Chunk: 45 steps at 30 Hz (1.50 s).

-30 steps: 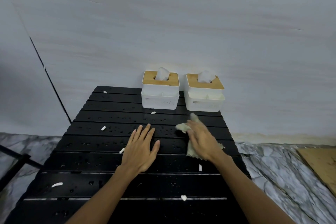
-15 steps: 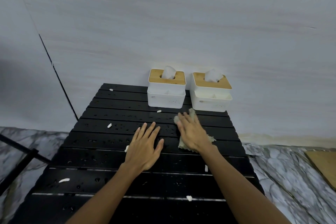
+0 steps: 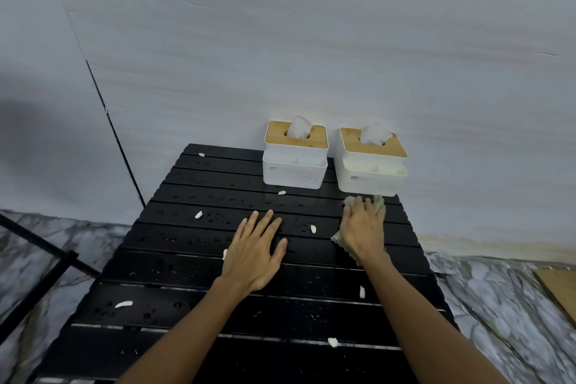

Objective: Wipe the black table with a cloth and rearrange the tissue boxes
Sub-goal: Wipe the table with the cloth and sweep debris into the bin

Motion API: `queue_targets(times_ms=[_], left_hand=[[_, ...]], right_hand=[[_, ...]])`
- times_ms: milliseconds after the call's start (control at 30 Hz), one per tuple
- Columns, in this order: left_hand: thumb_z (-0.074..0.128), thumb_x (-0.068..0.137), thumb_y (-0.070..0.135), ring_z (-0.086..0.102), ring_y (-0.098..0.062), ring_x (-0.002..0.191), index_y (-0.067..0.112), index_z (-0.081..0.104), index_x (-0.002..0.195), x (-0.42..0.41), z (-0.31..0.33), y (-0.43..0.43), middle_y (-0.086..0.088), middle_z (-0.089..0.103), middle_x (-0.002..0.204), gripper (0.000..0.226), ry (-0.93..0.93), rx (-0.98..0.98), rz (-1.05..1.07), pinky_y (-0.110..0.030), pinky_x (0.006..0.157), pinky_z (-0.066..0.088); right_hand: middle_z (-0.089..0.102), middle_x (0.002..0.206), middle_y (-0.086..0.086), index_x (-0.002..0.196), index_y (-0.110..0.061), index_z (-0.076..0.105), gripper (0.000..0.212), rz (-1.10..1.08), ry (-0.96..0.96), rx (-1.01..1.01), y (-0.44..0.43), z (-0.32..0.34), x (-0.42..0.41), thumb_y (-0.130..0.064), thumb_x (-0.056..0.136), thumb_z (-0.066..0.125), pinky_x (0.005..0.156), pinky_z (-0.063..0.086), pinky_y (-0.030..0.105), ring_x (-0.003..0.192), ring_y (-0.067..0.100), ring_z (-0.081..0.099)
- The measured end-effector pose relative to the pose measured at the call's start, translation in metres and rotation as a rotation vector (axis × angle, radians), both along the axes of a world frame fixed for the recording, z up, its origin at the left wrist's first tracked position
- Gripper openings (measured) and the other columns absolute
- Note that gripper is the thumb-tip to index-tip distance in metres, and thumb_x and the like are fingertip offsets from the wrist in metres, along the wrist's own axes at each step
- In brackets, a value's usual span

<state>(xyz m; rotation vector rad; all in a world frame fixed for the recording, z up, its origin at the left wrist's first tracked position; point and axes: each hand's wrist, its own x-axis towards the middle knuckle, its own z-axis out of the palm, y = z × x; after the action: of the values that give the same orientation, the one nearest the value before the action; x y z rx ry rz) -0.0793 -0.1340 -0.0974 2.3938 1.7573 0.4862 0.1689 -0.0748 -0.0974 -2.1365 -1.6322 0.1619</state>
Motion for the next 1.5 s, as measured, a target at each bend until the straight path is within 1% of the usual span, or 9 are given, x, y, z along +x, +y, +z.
queue_targets(times_ms=[167, 300, 433, 567, 667, 900, 1100, 1267, 1500], left_hand=[[0.003, 0.091, 0.061, 0.003, -0.02, 0.152, 0.025, 0.025, 0.154, -0.007, 0.001, 0.004, 0.004, 0.016, 0.164, 0.075, 0.033, 0.001, 0.016, -0.035, 0.123, -0.001], [0.016, 0.097, 0.054, 0.023, -0.025, 0.149, 0.022, 0.041, 0.148, -0.015, 0.002, 0.004, 0.001, 0.034, 0.158, 0.065, 0.075, 0.051, 0.05, -0.04, 0.122, 0.014], [0.023, 0.097, 0.05, 0.037, -0.026, 0.142, 0.021, 0.051, 0.142, -0.021, 0.004, 0.003, -0.001, 0.046, 0.15, 0.06, 0.107, 0.077, 0.076, -0.044, 0.119, 0.026], [0.026, 0.097, 0.049, 0.038, -0.025, 0.142, 0.023, 0.053, 0.14, -0.027, 0.005, 0.002, 0.002, 0.048, 0.149, 0.058, 0.084, 0.086, 0.082, -0.043, 0.118, 0.027], [0.026, 0.096, 0.049, 0.037, -0.024, 0.143, 0.024, 0.053, 0.14, -0.03, 0.005, 0.001, 0.003, 0.046, 0.15, 0.058, 0.051, 0.081, 0.08, -0.042, 0.118, 0.026], [0.026, 0.097, 0.05, 0.031, -0.019, 0.146, 0.023, 0.05, 0.142, -0.037, 0.002, -0.001, 0.004, 0.043, 0.152, 0.058, -0.007, 0.081, 0.068, -0.036, 0.12, 0.02], [0.021, 0.096, 0.049, 0.029, -0.018, 0.147, 0.02, 0.049, 0.143, -0.045, 0.0, -0.001, 0.002, 0.041, 0.153, 0.062, -0.047, 0.094, 0.034, -0.031, 0.121, 0.015], [0.027, 0.098, 0.045, 0.033, -0.02, 0.145, 0.019, 0.051, 0.141, -0.048, -0.002, -0.002, 0.0, 0.046, 0.151, 0.056, -0.058, 0.108, 0.026, -0.033, 0.12, 0.02], [0.032, 0.097, 0.04, 0.043, -0.02, 0.138, 0.016, 0.058, 0.133, -0.049, -0.001, -0.007, -0.002, 0.055, 0.142, 0.05, -0.083, 0.149, 0.051, -0.035, 0.117, 0.031]], right_hand=[[0.051, 0.14, 0.019, 0.13, -0.002, 0.051, 0.037, 0.176, 0.001, 0.017, 0.014, 0.005, -0.05, -0.024, 0.106, 0.032, 0.12, 0.021, 0.055, 0.146, 0.038, 0.018], [0.054, 0.138, 0.009, 0.131, -0.008, 0.056, 0.036, 0.443, 0.07, 0.01, 0.017, 0.009, -0.079, -0.023, 0.108, 0.032, 0.117, 0.033, 0.05, 0.144, 0.031, 0.027], [0.044, 0.156, 0.009, 0.143, -0.009, 0.052, 0.04, 0.698, 0.227, -0.085, 0.002, 0.015, -0.078, -0.025, 0.108, 0.042, 0.121, 0.031, 0.046, 0.15, 0.023, 0.032], [0.049, 0.149, 0.006, 0.129, -0.012, 0.059, 0.031, 0.474, 0.438, 0.061, -0.012, 0.026, -0.061, -0.024, 0.109, 0.038, 0.114, 0.042, 0.033, 0.142, 0.026, 0.043], [0.057, 0.135, 0.018, 0.104, -0.011, 0.061, 0.032, 0.14, 0.317, 0.164, 0.004, 0.016, -0.052, -0.023, 0.108, 0.031, 0.11, 0.039, 0.05, 0.141, 0.038, 0.038], [0.049, 0.135, 0.03, 0.124, 0.007, 0.056, 0.031, 0.024, 0.031, 0.024, 0.027, 0.012, -0.109, -0.008, 0.099, 0.045, 0.116, 0.025, 0.053, 0.133, 0.046, 0.036], [0.027, 0.152, 0.032, 0.137, 0.002, 0.047, 0.045, -0.039, 0.042, -0.069, 0.037, 0.015, -0.156, -0.016, 0.098, 0.056, 0.12, 0.026, 0.057, 0.144, 0.049, 0.021], [0.031, 0.151, 0.029, 0.133, -0.002, 0.054, 0.036, 0.155, 0.03, -0.019, 0.038, 0.016, -0.17, -0.014, 0.1, 0.052, 0.115, 0.036, 0.049, 0.141, 0.044, 0.028], [0.064, 0.129, 0.007, 0.119, -0.009, 0.069, 0.029, 0.736, 0.253, -0.06, 0.022, 0.03, -0.136, -0.025, 0.106, 0.048, 0.105, 0.045, 0.032, 0.124, 0.02, 0.056]])
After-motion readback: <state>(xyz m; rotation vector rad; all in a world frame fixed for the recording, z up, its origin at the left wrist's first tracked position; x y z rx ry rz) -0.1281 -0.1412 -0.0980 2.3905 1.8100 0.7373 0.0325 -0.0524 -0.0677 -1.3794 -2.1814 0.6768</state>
